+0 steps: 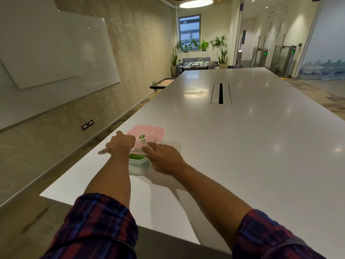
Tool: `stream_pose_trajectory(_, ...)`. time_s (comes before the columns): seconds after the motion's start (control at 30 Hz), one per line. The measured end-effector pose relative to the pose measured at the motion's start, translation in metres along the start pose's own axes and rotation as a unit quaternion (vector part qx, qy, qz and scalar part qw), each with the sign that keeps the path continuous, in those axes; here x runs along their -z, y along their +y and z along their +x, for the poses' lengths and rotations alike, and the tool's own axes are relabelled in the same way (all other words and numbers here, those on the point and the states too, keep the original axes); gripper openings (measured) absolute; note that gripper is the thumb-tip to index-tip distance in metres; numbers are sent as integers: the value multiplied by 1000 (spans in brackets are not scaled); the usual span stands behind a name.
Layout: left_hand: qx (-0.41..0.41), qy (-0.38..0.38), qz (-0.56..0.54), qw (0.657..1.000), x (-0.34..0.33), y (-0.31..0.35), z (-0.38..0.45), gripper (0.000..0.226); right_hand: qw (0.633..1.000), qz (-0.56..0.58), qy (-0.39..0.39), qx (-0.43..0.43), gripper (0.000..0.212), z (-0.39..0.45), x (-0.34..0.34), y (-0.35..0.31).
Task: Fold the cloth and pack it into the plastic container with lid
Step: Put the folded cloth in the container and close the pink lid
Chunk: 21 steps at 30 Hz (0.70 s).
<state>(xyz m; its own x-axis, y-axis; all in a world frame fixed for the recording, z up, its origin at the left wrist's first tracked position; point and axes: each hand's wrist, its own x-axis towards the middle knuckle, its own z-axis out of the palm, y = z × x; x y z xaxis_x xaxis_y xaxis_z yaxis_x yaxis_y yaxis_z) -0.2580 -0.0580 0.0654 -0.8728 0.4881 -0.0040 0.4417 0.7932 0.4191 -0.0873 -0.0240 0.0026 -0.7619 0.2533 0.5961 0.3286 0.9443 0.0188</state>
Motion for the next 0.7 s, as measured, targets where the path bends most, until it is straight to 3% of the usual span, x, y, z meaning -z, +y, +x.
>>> stream_pose_trajectory(0.17, -36, -10, -58, 998, 1, -6, 5, 55, 998, 1, 8, 64, 38, 5, 0, -4)
stream_pose_trajectory(0.27, -18, 11, -81, 996, 1, -12, 2, 52, 996, 0, -1, 92, 41, 4, 0, -3)
stream_pose_trajectory(0.5, 22, 41, -120, 992, -11, -22, 1, 43, 996, 5, 20, 88, 40, 3, -6, 1)
stream_pose_trajectory(0.7, 85, 64, -192, 976, -12, -28, 6, 43, 995, 86, -19, 52, 46, 3, -4, 7)
